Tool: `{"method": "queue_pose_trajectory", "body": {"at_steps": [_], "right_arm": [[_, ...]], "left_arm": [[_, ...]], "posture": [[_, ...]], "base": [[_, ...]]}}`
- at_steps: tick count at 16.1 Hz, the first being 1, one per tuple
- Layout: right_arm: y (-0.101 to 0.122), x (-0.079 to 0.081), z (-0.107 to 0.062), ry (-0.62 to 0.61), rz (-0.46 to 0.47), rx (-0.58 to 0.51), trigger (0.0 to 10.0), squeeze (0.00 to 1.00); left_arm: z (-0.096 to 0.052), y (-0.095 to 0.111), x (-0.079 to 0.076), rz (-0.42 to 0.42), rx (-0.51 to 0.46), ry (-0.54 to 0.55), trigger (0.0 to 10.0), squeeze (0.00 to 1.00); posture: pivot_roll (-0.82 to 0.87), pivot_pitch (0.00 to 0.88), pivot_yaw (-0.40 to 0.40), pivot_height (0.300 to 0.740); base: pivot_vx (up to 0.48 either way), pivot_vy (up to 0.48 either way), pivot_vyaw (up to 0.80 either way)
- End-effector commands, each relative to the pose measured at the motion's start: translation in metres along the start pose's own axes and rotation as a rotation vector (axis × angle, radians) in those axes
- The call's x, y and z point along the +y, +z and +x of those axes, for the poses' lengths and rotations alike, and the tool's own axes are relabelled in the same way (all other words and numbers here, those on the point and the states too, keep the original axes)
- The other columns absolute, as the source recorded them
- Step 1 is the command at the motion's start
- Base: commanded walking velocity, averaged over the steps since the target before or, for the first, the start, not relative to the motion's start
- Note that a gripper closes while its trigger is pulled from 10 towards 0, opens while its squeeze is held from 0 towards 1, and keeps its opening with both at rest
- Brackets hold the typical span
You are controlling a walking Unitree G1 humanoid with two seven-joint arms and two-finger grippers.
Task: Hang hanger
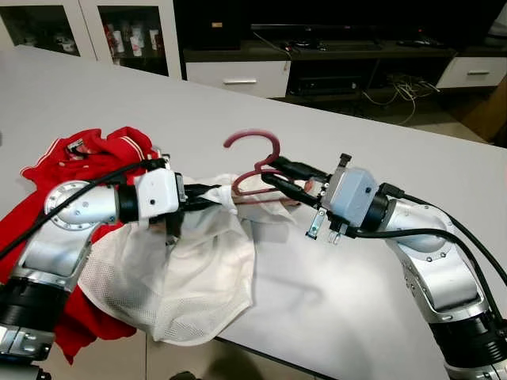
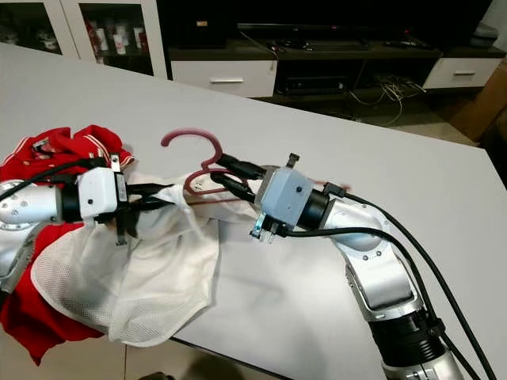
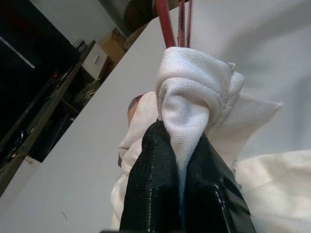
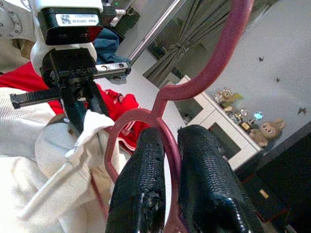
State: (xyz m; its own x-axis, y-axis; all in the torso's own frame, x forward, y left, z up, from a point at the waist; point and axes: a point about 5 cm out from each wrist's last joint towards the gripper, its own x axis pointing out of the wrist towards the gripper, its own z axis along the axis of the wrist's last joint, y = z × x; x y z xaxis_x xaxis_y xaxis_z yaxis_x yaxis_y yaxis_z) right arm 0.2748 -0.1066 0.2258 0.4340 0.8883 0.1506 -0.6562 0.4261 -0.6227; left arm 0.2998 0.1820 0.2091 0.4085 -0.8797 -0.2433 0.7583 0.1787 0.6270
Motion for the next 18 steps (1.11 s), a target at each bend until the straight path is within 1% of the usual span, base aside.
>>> {"method": "queue_pose_trajectory", "body": {"at_steps": [1, 2, 3, 4, 5, 6, 7, 8, 9, 10, 12, 14, 16, 17, 18], "right_arm": [[0.008, -0.011, -0.007, -0.068, 0.018, -0.029, 10.0, 0.35], [0.008, -0.011, -0.008, -0.063, 0.045, -0.031, 10.0, 0.00], [0.009, -0.010, -0.010, -0.055, 0.087, -0.031, 10.0, 0.00], [0.010, -0.011, -0.018, -0.068, 0.188, -0.047, 10.0, 0.00], [0.013, -0.012, -0.024, -0.068, 0.253, -0.071, 10.0, 0.00], [0.015, -0.012, -0.027, -0.067, 0.274, -0.082, 10.0, 0.00], [0.020, -0.013, -0.036, -0.048, 0.358, -0.113, 10.0, 0.00], [0.022, -0.013, -0.039, -0.043, 0.386, -0.124, 10.0, 0.00], [0.024, -0.014, -0.045, -0.038, 0.447, -0.145, 10.0, 0.00], [0.025, -0.016, -0.051, -0.049, 0.485, -0.147, 10.0, 0.00], [0.022, -0.023, -0.059, -0.119, 0.536, -0.160, 10.0, 0.00], [0.014, -0.031, -0.065, -0.219, 0.589, -0.167, 10.0, 0.00], [0.002, -0.037, -0.071, -0.320, 0.625, -0.141, 10.0, 0.00], [-0.005, -0.039, -0.077, -0.366, 0.637, -0.109, 10.0, 0.00], [-0.010, -0.042, -0.082, -0.421, 0.652, -0.103, 10.0, 0.00]], "left_arm": [[0.003, -0.001, -0.004, -0.003, 0.014, -0.016, 0.0, 0.00], [0.003, -0.002, -0.003, -0.005, 0.019, -0.010, 0.0, 0.00], [0.003, -0.003, -0.004, -0.008, 0.029, -0.002, 0.0, 0.00], [0.003, -0.004, -0.004, -0.012, 0.041, 0.014, 0.0, 0.00], [0.003, -0.005, -0.005, -0.015, 0.046, 0.018, 0.0, 0.00], [0.003, -0.005, -0.006, -0.017, 0.048, 0.019, 0.0, 0.00], [0.003, -0.006, -0.007, -0.022, 0.050, 0.024, 0.0, 0.00], [0.003, -0.006, -0.007, -0.024, 0.051, 0.026, 0.0, 0.00], [0.001, -0.006, -0.008, -0.028, 0.049, 0.034, 0.0, 0.00], [-0.002, -0.006, -0.006, -0.038, 0.042, 0.059, 0.0, 0.00], [-0.009, -0.008, -0.005, -0.053, 0.051, 0.100, 0.0, 0.00], [-0.012, -0.011, -0.005, -0.073, 0.049, 0.139, 0.0, 0.00], [-0.015, -0.013, -0.003, -0.096, 0.044, 0.181, 0.0, 0.00], [-0.018, -0.016, -0.001, -0.103, 0.050, 0.220, 0.0, 0.00], [-0.022, -0.019, 0.002, -0.106, 0.062, 0.252, 0.0, 0.00]], "posture": [[0.09, 0.045, -0.036, 0.740], [0.09, 0.046, -0.035, 0.740], [0.09, 0.048, -0.035, 0.740], [0.09, 0.050, -0.036, 0.740], [0.09, 0.052, -0.035, 0.740], [0.09, 0.052, -0.035, 0.740], [0.08, 0.053, -0.035, 0.740], [0.08, 0.053, -0.036, 0.740], [0.08, 0.053, -0.038, 0.740], [0.08, 0.053, -0.038, 0.740], [0.08, 0.054, -0.045, 0.740], [0.09, 0.055, -0.052, 0.740], [0.09, 0.055, -0.053, 0.740], [0.09, 0.056, -0.059, 0.740], [0.09, 0.057, -0.061, 0.740]], "base": [[0.000, 0.000, 0.00], [0.000, 0.000, 0.00], [0.000, 0.000, 0.00], [0.000, 0.000, 0.00], [0.000, 0.000, 0.00], [0.000, 0.000, 0.00], [0.000, 0.000, 0.00], [0.000, 0.000, 0.00], [0.000, 0.000, 0.00], [0.000, 0.000, 0.00], [0.000, 0.000, 0.00], [0.000, 0.000, 0.00], [0.000, 0.000, 0.00], [0.000, 0.000, 0.00], [0.000, 0.000, 0.00]]}}
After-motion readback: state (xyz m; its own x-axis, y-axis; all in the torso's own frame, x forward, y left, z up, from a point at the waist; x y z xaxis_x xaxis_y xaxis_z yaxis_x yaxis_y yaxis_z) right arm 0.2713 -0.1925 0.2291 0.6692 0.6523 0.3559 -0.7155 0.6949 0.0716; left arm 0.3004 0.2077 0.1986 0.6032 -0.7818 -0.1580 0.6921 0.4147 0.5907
